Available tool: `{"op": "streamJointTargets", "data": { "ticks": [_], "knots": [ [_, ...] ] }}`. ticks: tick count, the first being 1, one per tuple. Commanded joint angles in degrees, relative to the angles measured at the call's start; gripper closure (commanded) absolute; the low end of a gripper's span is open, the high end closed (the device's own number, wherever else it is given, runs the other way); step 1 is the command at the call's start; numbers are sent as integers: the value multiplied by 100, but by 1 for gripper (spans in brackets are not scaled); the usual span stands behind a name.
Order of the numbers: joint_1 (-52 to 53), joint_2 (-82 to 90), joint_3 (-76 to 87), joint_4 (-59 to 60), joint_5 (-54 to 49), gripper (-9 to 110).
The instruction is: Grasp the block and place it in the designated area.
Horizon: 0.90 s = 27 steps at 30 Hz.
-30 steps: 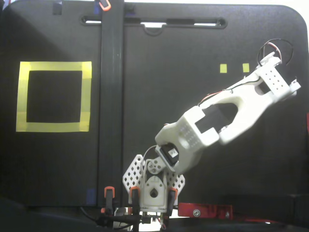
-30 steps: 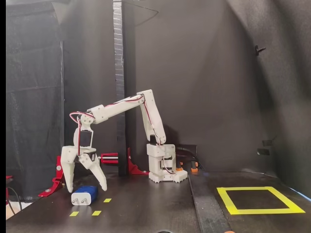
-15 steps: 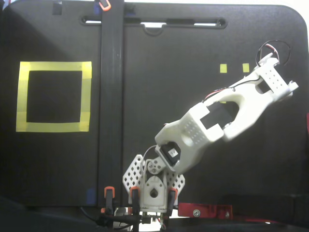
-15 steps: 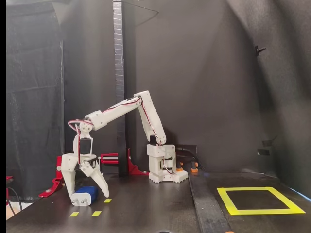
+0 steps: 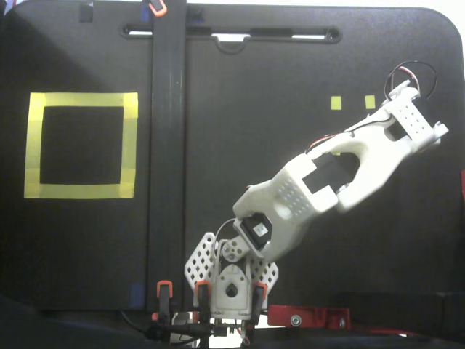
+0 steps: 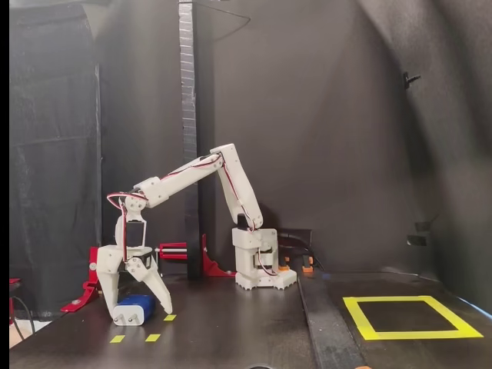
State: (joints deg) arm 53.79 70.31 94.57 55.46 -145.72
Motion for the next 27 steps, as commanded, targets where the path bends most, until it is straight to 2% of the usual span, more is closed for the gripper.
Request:
{"op": "streamJointTargets", "data": {
  "ticks": [1, 6, 27],
  "knots": [
    [-35, 18, 35, -53, -26, 68],
    [-35, 26, 123, -176, -35, 82],
    [-26, 105, 158, -123, -35, 82]
  ]
}}
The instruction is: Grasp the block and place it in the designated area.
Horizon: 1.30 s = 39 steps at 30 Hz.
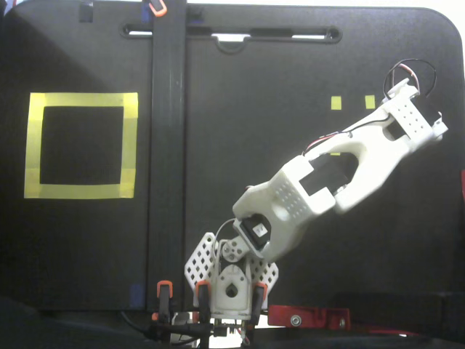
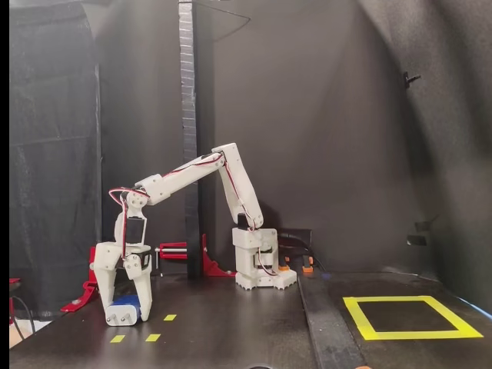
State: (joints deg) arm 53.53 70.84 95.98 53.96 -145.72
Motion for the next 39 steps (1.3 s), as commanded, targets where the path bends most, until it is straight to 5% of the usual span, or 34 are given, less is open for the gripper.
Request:
{"op": "streamJointTargets", "data": {
  "ticks": [1, 39],
  "knots": [
    [0, 88, 18, 44, -26, 82],
    [-343, 1723, -1503, 2777, 668, 82]
  ]
}}
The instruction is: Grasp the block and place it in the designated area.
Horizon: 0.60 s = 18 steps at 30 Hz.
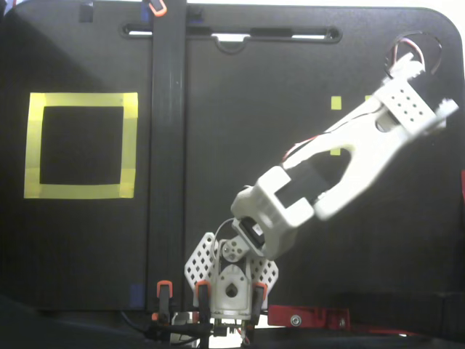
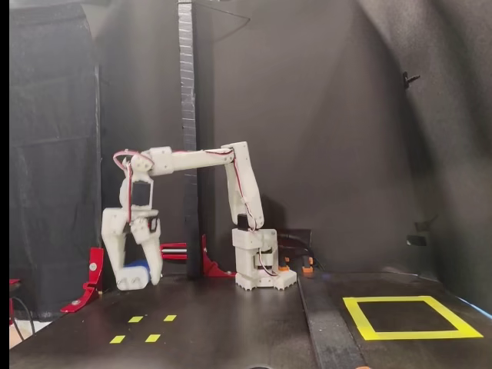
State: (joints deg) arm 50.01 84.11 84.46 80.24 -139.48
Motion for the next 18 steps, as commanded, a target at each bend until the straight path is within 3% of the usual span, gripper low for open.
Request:
{"op": "streamJointTargets", "data": {
  "ticks": [1, 18],
  "knots": [
    [0, 422, -422, 255, 53, 82],
    [-264, 431, -809, 738, 404, 82]
  ]
}}
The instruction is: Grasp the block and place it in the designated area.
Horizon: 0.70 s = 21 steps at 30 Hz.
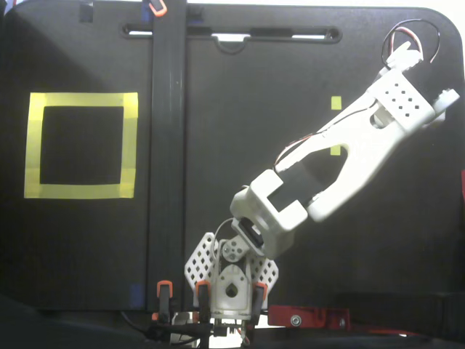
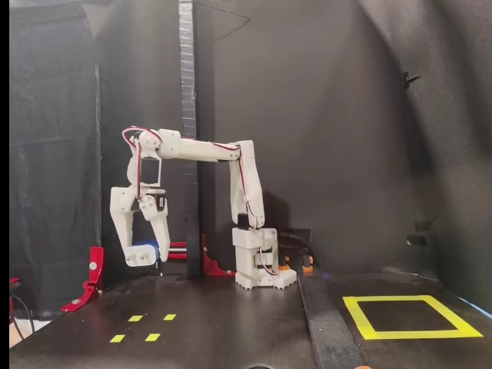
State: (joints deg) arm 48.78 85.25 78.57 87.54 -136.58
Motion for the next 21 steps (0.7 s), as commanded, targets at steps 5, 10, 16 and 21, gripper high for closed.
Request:
{"op": "streamJointTargets", "data": {
  "ticks": [5, 10, 16, 21],
  "knots": [
    [-747, 308, -88, 18, 870, 82],
    [-1468, 308, 26, 26, 1591, 82],
    [-2329, 308, 114, 35, 2426, 82],
    [-3076, 316, 176, 35, 3155, 82]
  ]
}}
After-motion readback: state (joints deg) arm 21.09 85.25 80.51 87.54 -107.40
